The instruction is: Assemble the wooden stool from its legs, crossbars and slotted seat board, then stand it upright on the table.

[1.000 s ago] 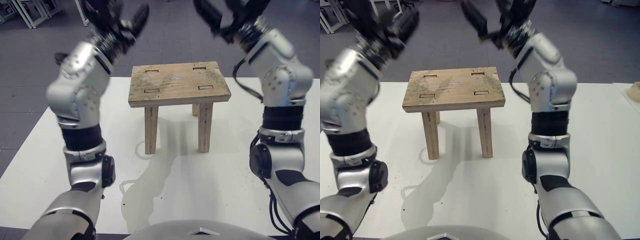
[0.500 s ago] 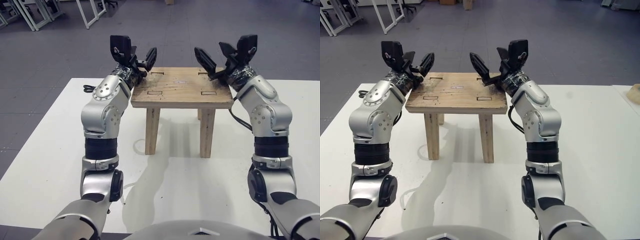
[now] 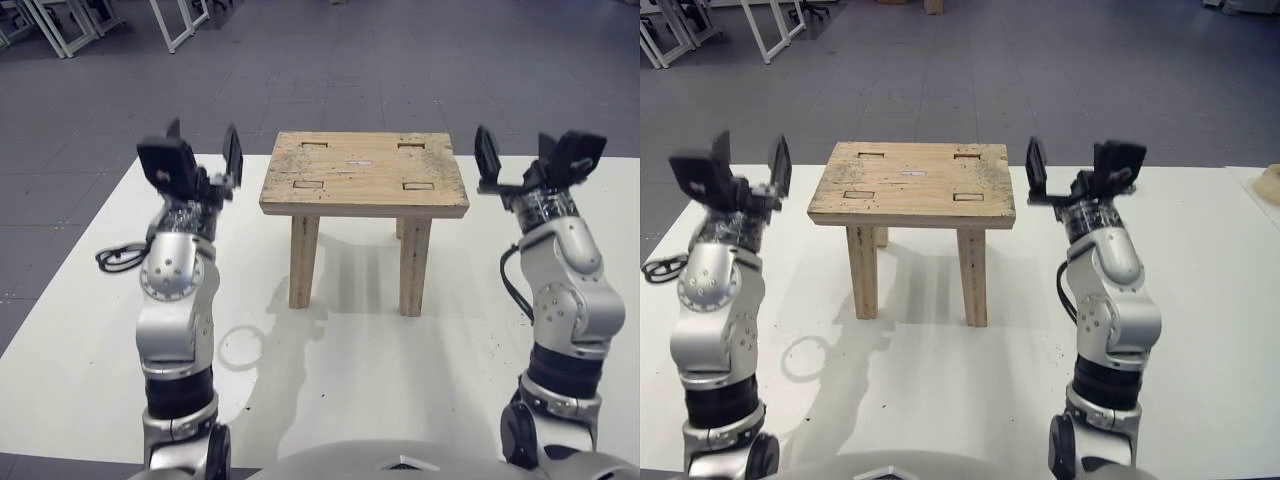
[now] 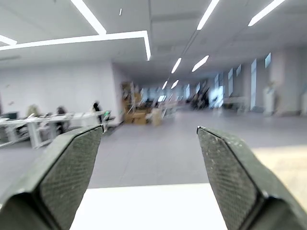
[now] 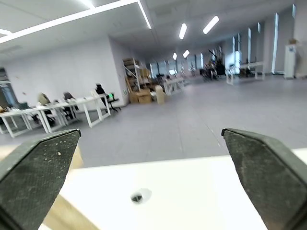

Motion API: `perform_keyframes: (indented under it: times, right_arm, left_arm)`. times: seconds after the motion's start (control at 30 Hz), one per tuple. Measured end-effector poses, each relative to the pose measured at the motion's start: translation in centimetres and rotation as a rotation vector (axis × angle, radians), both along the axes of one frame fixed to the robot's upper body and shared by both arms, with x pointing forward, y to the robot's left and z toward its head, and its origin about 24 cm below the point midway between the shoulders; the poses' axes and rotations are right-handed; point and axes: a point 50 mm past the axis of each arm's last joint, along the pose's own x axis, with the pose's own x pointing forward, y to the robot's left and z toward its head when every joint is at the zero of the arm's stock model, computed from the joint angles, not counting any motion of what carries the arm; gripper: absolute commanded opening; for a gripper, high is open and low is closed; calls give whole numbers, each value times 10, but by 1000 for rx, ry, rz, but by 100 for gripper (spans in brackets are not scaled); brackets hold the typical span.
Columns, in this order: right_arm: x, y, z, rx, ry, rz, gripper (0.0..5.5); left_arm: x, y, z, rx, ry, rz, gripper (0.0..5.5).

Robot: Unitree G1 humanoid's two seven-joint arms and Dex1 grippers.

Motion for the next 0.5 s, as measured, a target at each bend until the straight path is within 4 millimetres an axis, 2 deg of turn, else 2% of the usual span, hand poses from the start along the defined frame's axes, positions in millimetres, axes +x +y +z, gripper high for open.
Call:
perform_keyframes:
  times: [0.17,0.3,0.5]
  right_arm:
    - [-14,-3,-18,-124,32,-37,550]
    - [-22,0,-35,-170,77,-28,550]
    - [-22,1,-39,-191,81,-30,550]
  left_arm:
    - [-9,10,-22,-22,29,50,362]
    - [-13,10,-40,-49,95,50,362]
    - [-13,2,-44,-70,108,29,362]
